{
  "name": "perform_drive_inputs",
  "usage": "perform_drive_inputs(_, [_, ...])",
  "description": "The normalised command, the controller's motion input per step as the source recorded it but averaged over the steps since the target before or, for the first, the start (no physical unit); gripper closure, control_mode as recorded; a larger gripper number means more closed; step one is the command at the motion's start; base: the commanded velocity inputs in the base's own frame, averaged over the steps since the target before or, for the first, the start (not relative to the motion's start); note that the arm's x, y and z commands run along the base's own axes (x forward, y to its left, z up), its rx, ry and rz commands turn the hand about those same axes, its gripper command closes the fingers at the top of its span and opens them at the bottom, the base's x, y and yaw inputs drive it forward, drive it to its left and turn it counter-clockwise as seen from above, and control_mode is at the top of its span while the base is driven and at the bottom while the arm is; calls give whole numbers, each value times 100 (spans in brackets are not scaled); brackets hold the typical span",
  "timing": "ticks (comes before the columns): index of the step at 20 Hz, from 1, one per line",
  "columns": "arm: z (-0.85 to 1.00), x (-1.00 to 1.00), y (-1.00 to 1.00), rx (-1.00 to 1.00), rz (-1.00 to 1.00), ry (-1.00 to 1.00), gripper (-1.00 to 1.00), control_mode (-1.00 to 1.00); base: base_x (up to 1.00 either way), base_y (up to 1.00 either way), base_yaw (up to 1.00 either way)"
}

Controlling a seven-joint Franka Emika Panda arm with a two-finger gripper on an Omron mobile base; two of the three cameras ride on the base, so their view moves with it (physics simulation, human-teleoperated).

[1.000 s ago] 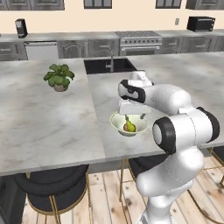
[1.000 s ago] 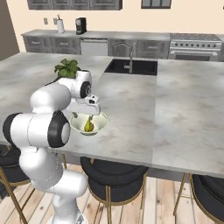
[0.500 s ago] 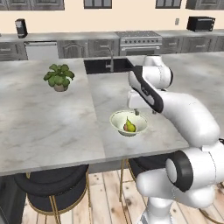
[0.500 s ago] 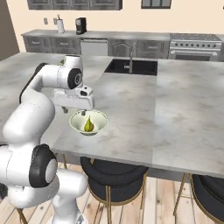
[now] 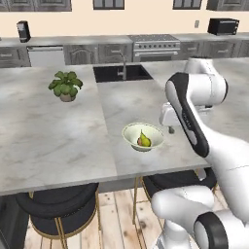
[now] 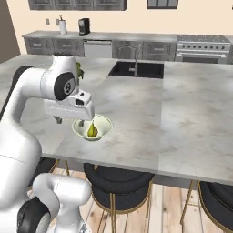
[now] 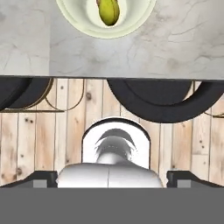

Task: Take the fruits from the plate on the dining counter and place two fruits in each bowl.

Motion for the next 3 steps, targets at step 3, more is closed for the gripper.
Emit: perform_drive_inputs(3, [38,-100,25,0,0,-4,-100,-100,0,0,0])
